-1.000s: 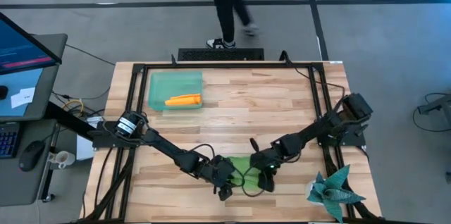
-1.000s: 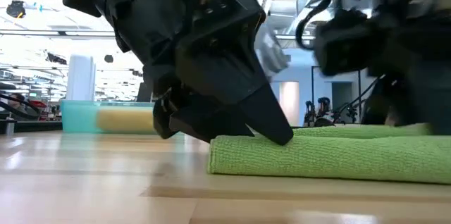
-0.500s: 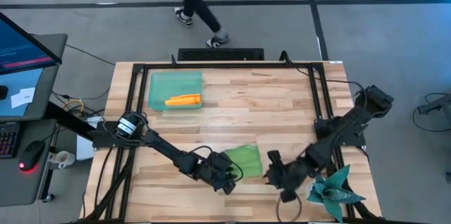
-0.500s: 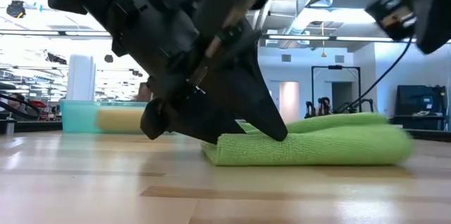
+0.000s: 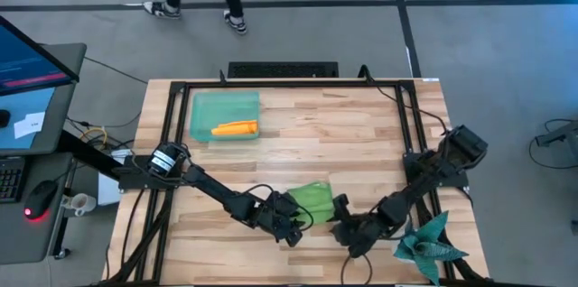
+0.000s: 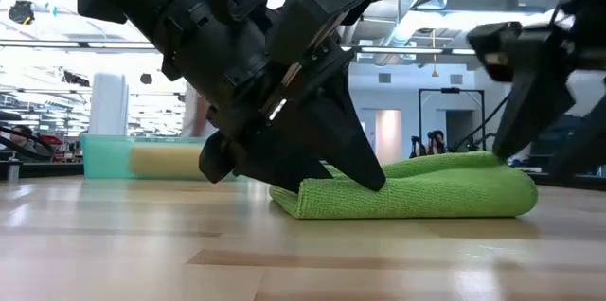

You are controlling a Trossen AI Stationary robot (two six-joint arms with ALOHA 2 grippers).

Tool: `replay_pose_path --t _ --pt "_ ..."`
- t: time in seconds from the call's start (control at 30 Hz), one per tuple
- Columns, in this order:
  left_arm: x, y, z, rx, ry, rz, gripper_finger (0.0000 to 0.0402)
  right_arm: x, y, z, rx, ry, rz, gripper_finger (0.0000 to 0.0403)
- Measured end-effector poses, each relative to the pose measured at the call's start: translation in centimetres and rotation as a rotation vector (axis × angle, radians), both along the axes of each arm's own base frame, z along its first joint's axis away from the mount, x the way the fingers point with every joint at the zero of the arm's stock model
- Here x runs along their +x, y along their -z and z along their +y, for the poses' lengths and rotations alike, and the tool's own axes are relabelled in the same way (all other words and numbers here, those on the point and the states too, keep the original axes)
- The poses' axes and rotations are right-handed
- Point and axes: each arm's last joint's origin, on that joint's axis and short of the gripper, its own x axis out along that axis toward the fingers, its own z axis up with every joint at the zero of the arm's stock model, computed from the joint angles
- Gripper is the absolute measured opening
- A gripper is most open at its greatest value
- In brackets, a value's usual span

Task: Roll microfiber towels into tight, uniform cylinder then place into a basket
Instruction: Roll the green towel

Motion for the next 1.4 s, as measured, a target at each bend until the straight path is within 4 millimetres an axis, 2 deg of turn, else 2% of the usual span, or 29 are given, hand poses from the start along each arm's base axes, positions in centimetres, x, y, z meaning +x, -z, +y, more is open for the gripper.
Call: replay_pose_path --t 0.13,0.3,0.5,0.7,0.93,1.03,1.13,1.3,1.4 --pt "0.0 0.0 0.0 0.006 0.016 0.004 0.0180 0.7 1.0 -0.7 -0.025 0.031 0.028 0.0213" --pt "0.0 0.0 0.0 0.004 0.019 0.006 0.0180 1.3 1.2 -1.6 0.000 0.102 0.040 0.0249" --pt "-0.1 0.0 0.0 0.003 0.023 0.012 0.0180 1.6 1.0 -2.1 0.027 0.141 0.044 0.0255" --pt "-0.1 0.0 0.0 0.010 0.031 0.016 0.0180 1.7 1.7 -3.3 -0.005 0.195 0.108 0.0255" --pt "-0.1 0.0 -0.2 0.142 0.169 0.022 0.0180 2.5 2.7 -4.2 0.066 0.249 0.183 0.0252" --pt "-0.2 -0.1 -0.4 0.214 0.245 0.023 0.0180 2.7 2.7 -4.7 0.131 0.309 0.213 0.0230" --pt "-0.5 -0.5 -0.8 0.288 0.308 0.024 0.0180 3.0 2.8 -5.0 0.173 0.343 0.229 0.0183" --pt "-1.4 -2.5 -1.8 0.381 0.424 -0.003 0.0181 3.0 2.8 -5.3 0.182 0.376 0.228 0.0087" --pt "-2.2 -3.9 -2.6 0.463 0.516 -0.017 0.0181 3.1 2.8 -5.3 0.190 0.381 0.224 0.0049"
